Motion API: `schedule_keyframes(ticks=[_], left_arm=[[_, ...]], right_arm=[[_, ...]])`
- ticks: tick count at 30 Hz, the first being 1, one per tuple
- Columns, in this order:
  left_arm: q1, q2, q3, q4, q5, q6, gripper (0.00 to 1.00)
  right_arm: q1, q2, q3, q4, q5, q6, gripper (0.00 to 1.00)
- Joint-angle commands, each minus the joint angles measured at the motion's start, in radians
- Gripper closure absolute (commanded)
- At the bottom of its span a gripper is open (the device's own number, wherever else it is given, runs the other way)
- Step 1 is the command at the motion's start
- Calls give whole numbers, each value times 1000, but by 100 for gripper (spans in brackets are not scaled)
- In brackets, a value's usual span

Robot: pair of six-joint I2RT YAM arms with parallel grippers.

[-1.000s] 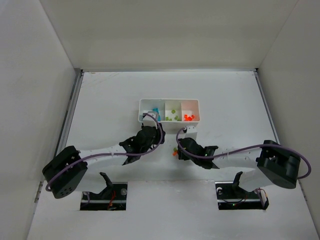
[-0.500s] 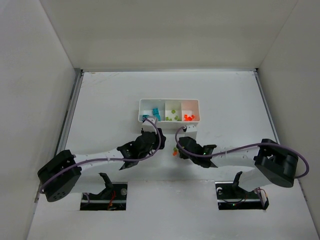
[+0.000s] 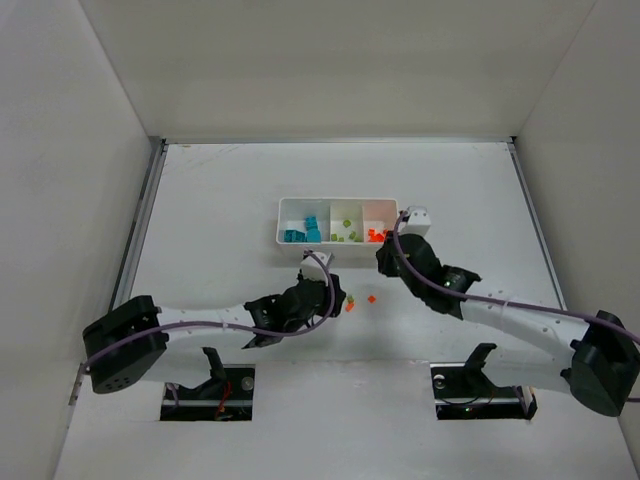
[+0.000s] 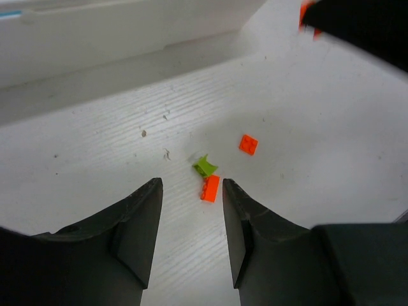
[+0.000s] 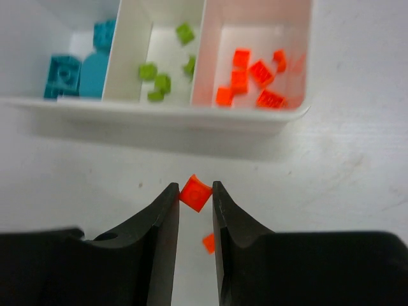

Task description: Sort the legos into containers by color

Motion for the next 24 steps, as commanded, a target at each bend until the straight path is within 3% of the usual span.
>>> schedule_keyframes(ticks=[1,8,13,24], left_arm=[[-36,36,25,43,-5,23,60],[-66,115,43,76,-9,46,55],[-60,159,46,130,-8,53,49],[-46,262,114,162,14,106,52]], right_arm=[[-95,23,95,66,-41,-132,74],[-224,191,212,172,-114,-203,72],[-238,236,239,187,-108,-201,51],[-159,100,82,193,-98,-120,55]])
